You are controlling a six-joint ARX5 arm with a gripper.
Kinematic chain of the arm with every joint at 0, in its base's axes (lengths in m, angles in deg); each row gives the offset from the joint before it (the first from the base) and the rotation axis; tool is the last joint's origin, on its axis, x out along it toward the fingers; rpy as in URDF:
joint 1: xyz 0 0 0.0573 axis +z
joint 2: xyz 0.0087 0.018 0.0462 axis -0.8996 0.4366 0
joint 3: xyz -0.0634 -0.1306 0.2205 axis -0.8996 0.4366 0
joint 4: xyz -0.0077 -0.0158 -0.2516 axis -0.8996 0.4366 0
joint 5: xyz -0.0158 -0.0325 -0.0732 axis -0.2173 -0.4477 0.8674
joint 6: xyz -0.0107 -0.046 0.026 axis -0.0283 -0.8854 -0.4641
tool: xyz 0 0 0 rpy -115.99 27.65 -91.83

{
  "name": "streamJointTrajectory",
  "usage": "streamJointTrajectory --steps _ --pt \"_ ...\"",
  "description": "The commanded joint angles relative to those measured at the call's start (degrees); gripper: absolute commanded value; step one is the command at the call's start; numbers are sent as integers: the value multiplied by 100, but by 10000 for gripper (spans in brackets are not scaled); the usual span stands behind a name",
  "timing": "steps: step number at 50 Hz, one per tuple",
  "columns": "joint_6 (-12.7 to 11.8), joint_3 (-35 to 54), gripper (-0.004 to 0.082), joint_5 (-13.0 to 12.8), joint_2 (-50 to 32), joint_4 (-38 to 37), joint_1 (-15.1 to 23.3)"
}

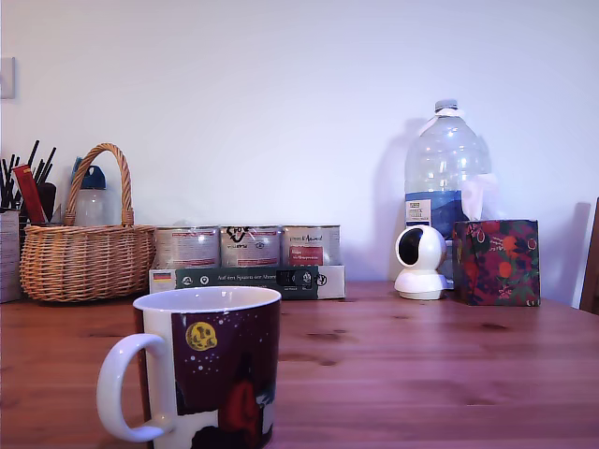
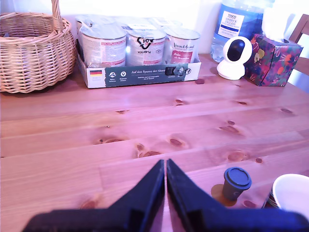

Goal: Pick up the coffee capsules from the table one by one and drop them inside the nearest coffee cup

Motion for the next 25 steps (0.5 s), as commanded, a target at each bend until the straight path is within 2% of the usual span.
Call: streamJointTrajectory --steps 1,25 --pt "31 107 -11 -37 -96 -72 31" --pt "59 127 -11 26 -96 -205 31"
